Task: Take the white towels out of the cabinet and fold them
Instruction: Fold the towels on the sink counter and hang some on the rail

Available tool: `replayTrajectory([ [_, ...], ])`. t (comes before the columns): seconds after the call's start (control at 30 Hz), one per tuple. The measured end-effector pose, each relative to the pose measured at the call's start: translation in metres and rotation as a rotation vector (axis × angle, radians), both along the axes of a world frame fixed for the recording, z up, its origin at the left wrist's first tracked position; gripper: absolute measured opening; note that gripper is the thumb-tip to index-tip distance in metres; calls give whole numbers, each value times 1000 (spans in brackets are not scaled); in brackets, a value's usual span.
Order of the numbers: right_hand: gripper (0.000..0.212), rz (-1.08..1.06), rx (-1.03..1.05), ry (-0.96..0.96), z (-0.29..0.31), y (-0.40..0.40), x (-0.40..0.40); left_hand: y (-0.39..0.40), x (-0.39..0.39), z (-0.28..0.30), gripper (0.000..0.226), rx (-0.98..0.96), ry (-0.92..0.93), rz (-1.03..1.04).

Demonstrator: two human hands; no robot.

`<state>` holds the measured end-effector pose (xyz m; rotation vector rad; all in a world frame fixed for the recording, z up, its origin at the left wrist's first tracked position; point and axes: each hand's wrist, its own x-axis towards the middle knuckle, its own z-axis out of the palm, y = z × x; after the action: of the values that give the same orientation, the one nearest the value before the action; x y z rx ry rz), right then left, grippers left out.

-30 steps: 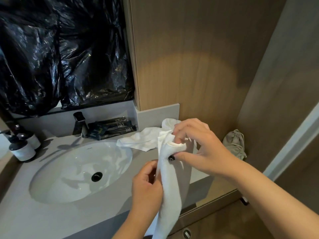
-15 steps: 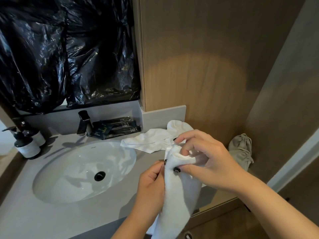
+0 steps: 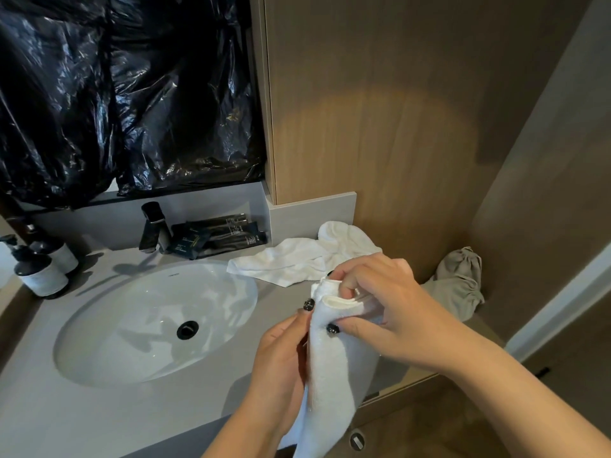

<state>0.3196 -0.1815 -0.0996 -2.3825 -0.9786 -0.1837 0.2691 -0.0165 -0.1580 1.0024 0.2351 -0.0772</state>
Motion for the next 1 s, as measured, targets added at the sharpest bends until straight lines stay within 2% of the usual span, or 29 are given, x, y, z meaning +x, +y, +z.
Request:
replayTrajectory([
  [0.27, 21, 10, 83, -30, 7, -1, -6, -4, 1, 2, 40, 119, -104, 42],
  [0.43, 15, -41, 113, 8, 4, 2, -8, -2, 2, -3, 46, 79, -132, 70],
  [0.63, 23, -40, 207, 166, -11, 3, -1, 6, 1, -10, 56, 19, -77, -25],
  [0.8, 26, -229, 322, 196, -29, 0, 8, 5, -4, -15, 45, 317, -213, -73],
  [0.9, 27, -252, 380, 190, -32, 5, 6, 8, -2, -14, 26, 468, -259, -32],
  [1.0, 34, -216, 378, 230, -30, 5, 5, 14, -2, -19, 28, 533, -276, 13],
])
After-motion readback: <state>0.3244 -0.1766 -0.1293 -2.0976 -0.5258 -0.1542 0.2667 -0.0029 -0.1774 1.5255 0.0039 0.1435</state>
